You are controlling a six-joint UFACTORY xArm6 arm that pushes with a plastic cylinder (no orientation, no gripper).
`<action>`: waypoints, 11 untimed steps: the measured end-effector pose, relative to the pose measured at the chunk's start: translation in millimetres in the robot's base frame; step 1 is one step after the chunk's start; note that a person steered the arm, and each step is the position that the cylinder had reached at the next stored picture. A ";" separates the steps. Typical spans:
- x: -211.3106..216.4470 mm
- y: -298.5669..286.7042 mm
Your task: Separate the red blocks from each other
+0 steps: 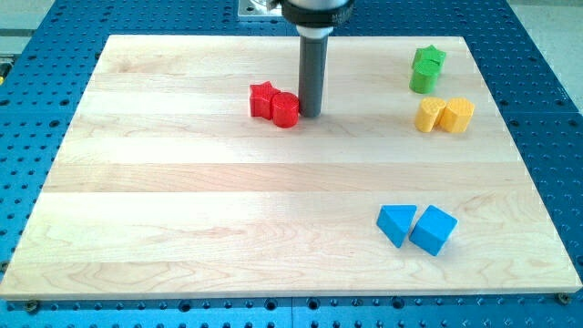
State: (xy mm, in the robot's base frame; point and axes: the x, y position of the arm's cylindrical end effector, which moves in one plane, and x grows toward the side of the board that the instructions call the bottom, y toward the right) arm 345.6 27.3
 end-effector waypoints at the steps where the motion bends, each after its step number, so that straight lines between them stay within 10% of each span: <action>1: -4.2 -42.0; 3: 86.6 -57.1; 6: -2.0 -67.2; 8: 150.7 6.7; 11: 61.6 36.5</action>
